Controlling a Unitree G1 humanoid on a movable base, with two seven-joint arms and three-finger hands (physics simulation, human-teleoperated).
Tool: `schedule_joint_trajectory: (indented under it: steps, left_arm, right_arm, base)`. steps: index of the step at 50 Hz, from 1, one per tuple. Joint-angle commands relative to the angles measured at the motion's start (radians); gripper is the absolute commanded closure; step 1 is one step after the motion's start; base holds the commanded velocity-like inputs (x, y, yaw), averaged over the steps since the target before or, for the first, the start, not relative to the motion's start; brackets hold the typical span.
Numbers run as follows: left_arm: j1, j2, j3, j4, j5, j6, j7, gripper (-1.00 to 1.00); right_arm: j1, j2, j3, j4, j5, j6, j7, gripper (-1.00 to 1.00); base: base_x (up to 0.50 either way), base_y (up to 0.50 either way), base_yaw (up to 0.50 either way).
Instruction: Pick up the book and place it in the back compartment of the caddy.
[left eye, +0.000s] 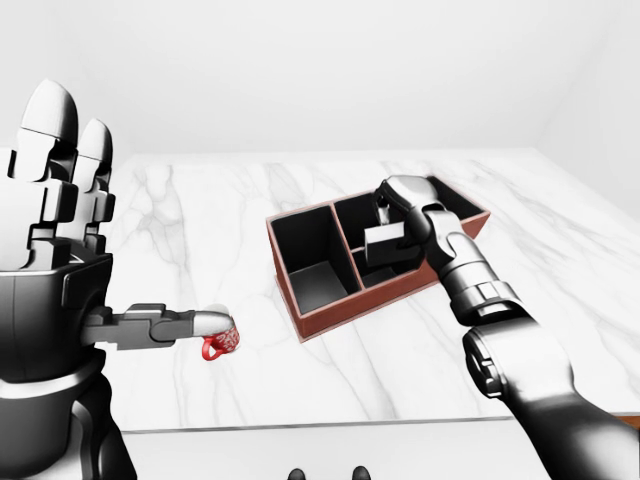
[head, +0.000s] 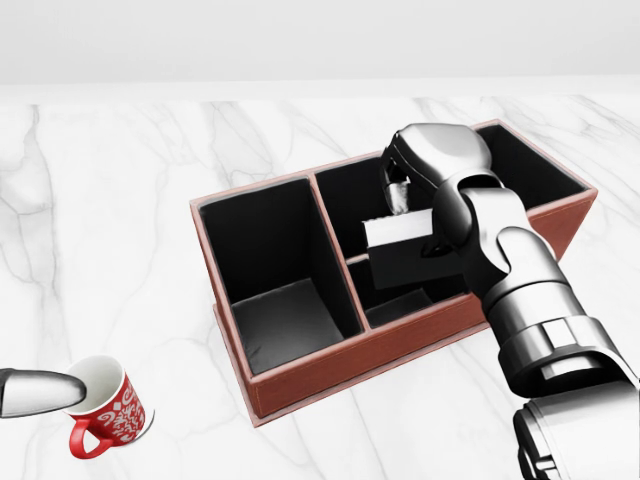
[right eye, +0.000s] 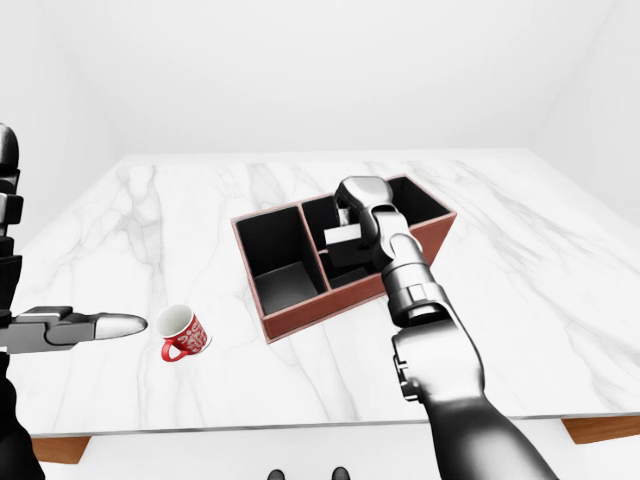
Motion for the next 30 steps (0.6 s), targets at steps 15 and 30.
schedule_joint_trajectory:
  steps: [15,30]
  left_arm:
    - [0.0,-0.001,-0.004,0.004,0.004,0.0,-0.001,-0.95]
    - [0.0,-0.001,-0.003,0.005,0.003,0.0,-0.001,-0.95]
  right_arm:
    - [-0.036,0.006,-0.001,0.118,-0.007,0.0,-0.135,1.0]
    - [-0.042,0.014,0.0,0.155,0.002,0.0,-0.164,1.0]
  base:
    - [0.0,0.0,0.0]
    - [0.0,0.0,0.0]
